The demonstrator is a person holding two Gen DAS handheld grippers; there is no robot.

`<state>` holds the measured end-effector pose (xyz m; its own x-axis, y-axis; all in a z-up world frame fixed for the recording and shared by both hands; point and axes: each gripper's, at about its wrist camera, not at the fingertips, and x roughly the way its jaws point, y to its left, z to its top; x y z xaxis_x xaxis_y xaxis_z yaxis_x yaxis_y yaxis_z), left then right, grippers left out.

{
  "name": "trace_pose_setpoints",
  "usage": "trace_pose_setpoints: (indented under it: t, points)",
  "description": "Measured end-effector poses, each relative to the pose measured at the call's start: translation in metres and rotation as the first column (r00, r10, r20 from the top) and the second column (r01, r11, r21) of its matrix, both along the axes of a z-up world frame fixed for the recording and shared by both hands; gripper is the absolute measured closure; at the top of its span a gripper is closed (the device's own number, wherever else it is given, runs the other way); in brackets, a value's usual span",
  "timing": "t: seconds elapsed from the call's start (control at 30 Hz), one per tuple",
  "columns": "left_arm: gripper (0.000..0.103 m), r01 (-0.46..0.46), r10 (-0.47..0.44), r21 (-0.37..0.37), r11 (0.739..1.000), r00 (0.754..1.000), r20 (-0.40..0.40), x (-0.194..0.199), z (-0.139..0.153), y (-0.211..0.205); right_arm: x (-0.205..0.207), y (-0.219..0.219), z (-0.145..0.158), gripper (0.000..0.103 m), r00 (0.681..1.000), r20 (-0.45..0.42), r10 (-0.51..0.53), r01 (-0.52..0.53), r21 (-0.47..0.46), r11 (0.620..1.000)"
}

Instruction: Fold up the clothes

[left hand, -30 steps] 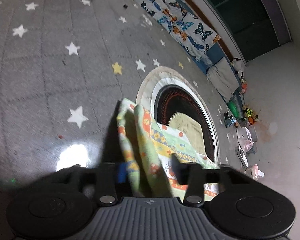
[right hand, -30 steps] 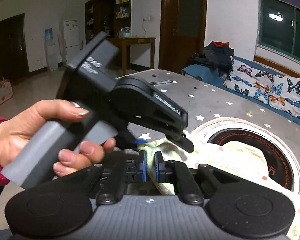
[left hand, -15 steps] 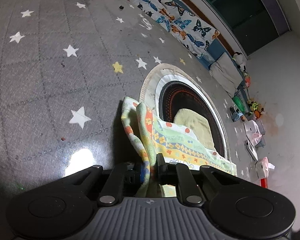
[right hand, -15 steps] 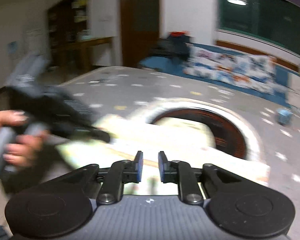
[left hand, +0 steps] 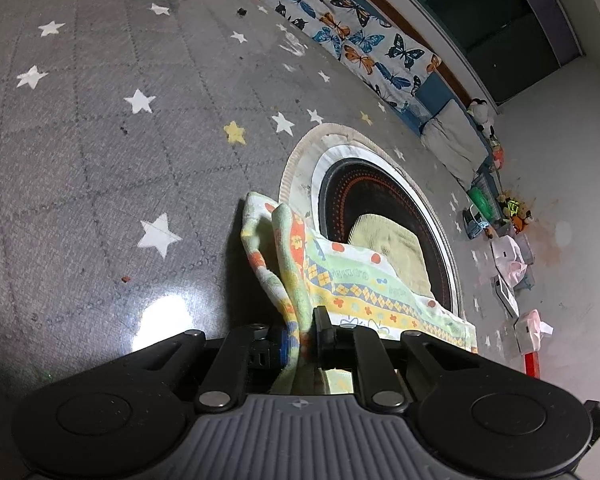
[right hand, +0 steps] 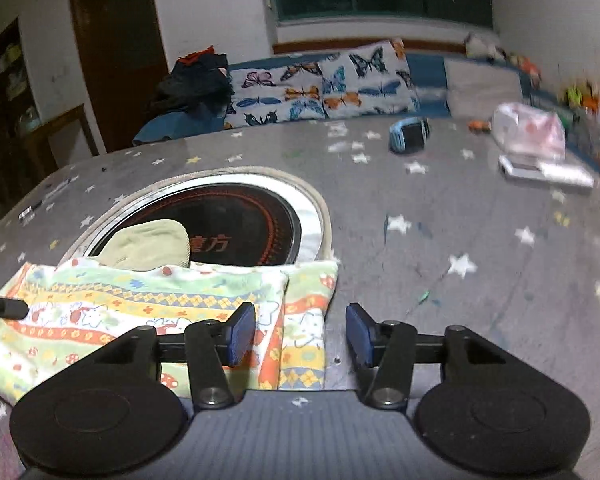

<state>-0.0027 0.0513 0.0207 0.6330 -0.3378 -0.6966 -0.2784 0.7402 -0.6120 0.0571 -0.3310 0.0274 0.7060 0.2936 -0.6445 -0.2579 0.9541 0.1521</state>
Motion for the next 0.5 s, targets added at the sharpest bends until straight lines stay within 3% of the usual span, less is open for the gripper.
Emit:
trace_pose_setpoints:
  t: [0.1,0.2,0.23,0.5]
  points:
    - [0.09,0.013,-0.013,0.018,1.0,1.0,0.008,0.0,0.001,-0.002,-0.001,0.003,-0.003,0.062,1.0,-0.01,0.003,-0.003,0.025,1.0]
    - [0.091,0.027,-0.028,0.046,0.999,0.999,0.021,0.001,0.004,-0.005,-0.002,0.008,-0.003,0.087,1.0,-0.013,0.01,-0.009,0.04,0.999]
    - [0.092,0.031,-0.032,0.056,0.998,0.999,0.027,0.001,0.005,-0.006,-0.003,0.009,-0.003,0.092,1.0,-0.014,0.012,-0.011,0.045,0.999]
    - [0.094,0.102,-0.12,0.142,0.985,0.985,0.126,0.005,0.042,-0.026,-0.024,0.006,0.024,0.101,0.996,0.092,-0.018,0.014,0.049,0.999]
